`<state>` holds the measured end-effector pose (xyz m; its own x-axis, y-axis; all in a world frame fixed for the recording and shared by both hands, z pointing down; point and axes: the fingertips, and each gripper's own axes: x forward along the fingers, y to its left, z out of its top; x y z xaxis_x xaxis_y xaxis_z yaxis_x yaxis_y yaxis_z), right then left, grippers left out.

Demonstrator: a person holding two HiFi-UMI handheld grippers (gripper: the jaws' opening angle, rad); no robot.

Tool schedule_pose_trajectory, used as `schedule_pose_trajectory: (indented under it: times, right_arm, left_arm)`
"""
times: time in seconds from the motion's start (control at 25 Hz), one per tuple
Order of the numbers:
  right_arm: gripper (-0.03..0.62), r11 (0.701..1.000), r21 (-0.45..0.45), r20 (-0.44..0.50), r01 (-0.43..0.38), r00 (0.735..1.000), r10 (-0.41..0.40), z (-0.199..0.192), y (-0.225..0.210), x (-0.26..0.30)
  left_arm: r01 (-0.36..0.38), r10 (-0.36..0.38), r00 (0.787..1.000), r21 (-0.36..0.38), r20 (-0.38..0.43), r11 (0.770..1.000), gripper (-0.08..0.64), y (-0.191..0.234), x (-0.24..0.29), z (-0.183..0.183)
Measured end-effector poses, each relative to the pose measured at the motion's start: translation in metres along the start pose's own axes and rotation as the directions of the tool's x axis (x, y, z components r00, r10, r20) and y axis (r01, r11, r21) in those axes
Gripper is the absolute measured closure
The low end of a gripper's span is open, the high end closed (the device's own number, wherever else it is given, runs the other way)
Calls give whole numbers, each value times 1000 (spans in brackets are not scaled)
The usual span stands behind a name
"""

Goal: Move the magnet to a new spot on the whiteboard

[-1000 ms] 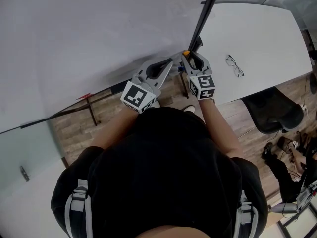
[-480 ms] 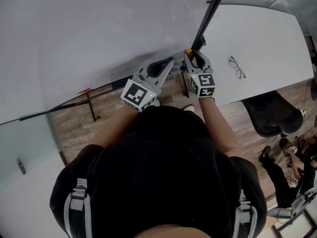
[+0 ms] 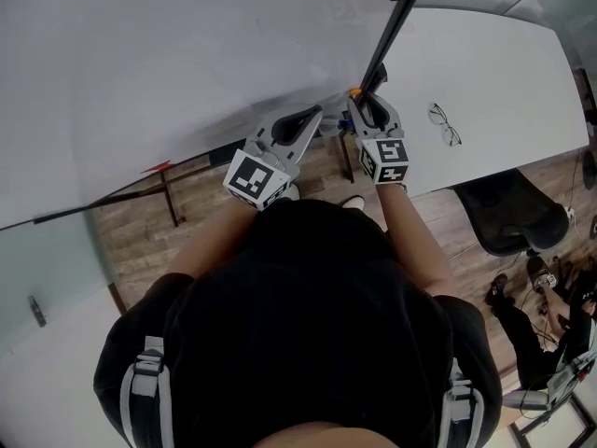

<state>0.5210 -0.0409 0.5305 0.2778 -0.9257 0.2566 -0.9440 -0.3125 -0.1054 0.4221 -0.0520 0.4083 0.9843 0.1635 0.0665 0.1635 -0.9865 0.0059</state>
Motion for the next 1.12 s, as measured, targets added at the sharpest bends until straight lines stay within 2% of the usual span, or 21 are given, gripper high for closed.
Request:
schedule_pose_trajectory:
  times: [0.24,0.52,0.68,1.12]
  right_arm:
    - [463,999,-9,47,-44,998,44,31,12,-25]
    - [478,986,-92,123,-142,981,153,89,40,-60]
    - [499,978,-149,151,-144,974,166,113,51,-78]
    - [579,965,-148,222,-215,944,244,148,75,-108]
  left_arm:
    - [-5,5,1000,6,12,1000,555,-1,-2,6]
    - [-14,14,1000,5,18,1000,555,-1,-14,13]
    - [-37,37,999,8,28,999,555,0,-24,23]
    - [-74,73,995,28,62,997,555,-4,-48,54]
